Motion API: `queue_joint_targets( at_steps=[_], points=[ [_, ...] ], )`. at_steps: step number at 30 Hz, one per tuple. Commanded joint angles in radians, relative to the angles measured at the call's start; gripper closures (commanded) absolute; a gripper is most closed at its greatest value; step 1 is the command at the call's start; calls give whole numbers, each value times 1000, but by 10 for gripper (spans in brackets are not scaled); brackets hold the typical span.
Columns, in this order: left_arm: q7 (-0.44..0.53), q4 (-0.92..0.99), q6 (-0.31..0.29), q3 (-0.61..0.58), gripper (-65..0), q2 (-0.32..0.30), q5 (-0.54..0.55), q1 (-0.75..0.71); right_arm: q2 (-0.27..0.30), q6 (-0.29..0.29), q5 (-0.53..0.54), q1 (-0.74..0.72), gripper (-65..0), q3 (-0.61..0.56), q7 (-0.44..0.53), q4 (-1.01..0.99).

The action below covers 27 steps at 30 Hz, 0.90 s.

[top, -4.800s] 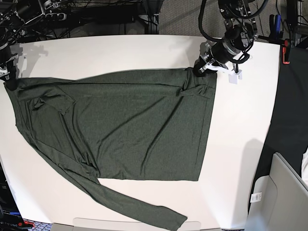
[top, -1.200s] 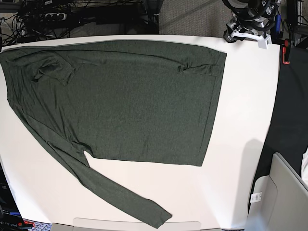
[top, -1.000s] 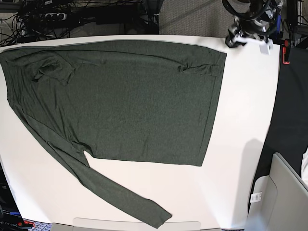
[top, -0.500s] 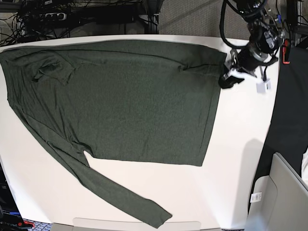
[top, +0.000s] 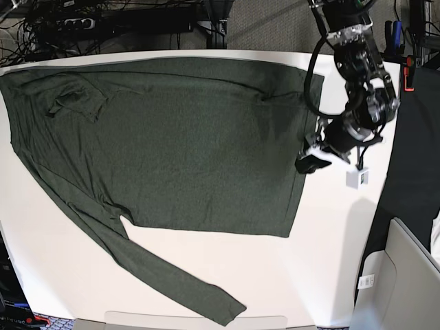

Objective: Fold the T-shirt properly
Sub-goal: 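Move the left gripper along the shirt's side edge to its middle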

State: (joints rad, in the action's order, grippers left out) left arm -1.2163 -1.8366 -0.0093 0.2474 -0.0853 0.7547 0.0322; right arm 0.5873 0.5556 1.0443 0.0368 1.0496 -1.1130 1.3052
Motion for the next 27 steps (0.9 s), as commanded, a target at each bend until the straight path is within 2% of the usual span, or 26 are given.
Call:
queue_joint_targets(
  at_steps=[1, 6, 9, 16, 20, 27],
  points=[
    [3, 18, -1, -1, -132, -8, 6, 39, 38, 13, 11, -45, -182, -29, 24, 14],
    [10, 165, -1, -16, -132, -8, 4, 147, 27, 11, -140, -208, -182, -190, 26, 12],
    [13, 226, -1, -27, -132, -8, -22, 203, 1, 11, -232, -295, -182, -283, 26, 12],
    [66, 363, -1, -50, -132, -8, -45, 292, -71, 11, -407, -421, -182, -391, 27, 10],
    [100, 449, -1, -50, -132, -8, -90, 341, -119, 11, -451, -453, -182, -397, 27, 10],
    [201, 596, -1, -62, -132, -8, -140, 395, -148, 11, -450, -461, -182, -392, 27, 10]
  ],
)
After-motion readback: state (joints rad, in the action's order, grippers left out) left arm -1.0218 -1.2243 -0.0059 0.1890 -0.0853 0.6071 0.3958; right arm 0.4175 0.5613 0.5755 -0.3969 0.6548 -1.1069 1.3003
